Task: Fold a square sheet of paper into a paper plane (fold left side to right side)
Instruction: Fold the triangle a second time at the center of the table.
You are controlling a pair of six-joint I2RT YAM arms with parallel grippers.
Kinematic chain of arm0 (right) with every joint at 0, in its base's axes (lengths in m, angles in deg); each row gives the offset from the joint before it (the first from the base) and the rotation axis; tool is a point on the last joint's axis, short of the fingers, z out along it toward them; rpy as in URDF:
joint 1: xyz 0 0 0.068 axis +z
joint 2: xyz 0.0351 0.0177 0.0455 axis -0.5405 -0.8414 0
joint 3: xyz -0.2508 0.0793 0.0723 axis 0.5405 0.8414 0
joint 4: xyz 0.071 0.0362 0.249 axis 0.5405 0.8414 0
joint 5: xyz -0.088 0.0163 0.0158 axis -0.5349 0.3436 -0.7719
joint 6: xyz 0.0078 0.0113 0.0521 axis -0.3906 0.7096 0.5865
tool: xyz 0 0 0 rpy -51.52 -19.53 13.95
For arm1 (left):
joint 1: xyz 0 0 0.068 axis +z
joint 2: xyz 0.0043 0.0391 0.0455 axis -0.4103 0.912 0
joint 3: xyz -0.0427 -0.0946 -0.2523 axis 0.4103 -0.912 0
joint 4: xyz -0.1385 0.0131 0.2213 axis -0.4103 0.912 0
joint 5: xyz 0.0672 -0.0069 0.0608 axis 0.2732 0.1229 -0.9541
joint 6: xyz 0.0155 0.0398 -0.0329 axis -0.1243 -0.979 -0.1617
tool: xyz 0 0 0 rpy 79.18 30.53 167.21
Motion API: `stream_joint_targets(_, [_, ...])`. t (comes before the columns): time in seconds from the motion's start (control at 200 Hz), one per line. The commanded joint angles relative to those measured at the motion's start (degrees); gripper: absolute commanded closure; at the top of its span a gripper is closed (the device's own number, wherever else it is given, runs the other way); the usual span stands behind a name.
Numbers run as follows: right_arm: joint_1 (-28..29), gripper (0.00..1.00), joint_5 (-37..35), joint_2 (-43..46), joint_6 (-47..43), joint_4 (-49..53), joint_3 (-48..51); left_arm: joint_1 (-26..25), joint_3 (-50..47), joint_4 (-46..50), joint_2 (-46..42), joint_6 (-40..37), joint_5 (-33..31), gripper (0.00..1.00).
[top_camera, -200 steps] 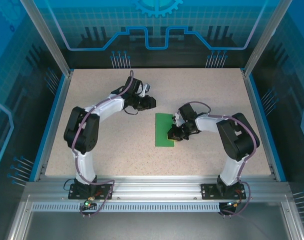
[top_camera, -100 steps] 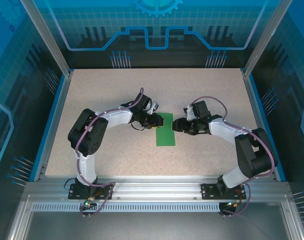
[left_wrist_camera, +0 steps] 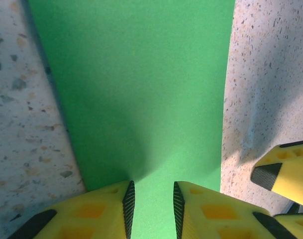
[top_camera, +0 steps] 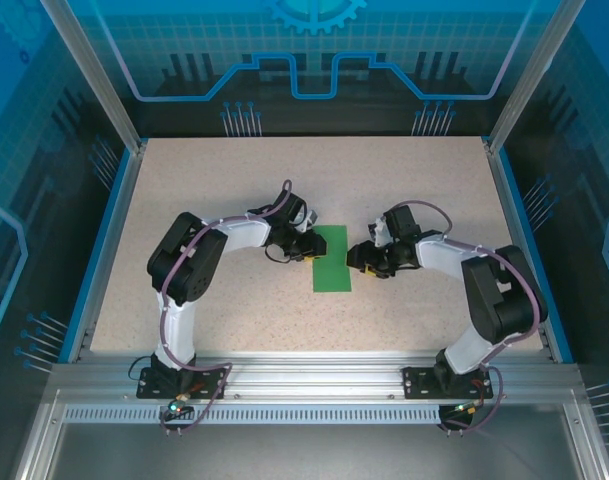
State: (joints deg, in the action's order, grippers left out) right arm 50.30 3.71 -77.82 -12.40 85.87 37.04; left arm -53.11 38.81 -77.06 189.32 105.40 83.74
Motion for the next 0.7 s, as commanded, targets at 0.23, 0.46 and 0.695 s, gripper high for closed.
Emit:
stream_joint_targets(0.23, [0.3,0.46,0.49,-3.43,-0.98,-0.59,-4.11,-0.24,-0.11,1.55,0.55,-0.64,-0.86,0.7])
stream_joint_targets(0.46, [-2.32,0.45,0.52,-7.49,-4.07,-6.28,-9.08,-0.51,0.06,1.74,0.54,-0.9,-0.84,0.7])
stream_joint_targets(0.695, [-3.0,0.45,0.75,-13.99,-6.24,-5.59,-16.31,-0.75,0.35,1.99,0.71,-1.06,-0.9,0.7])
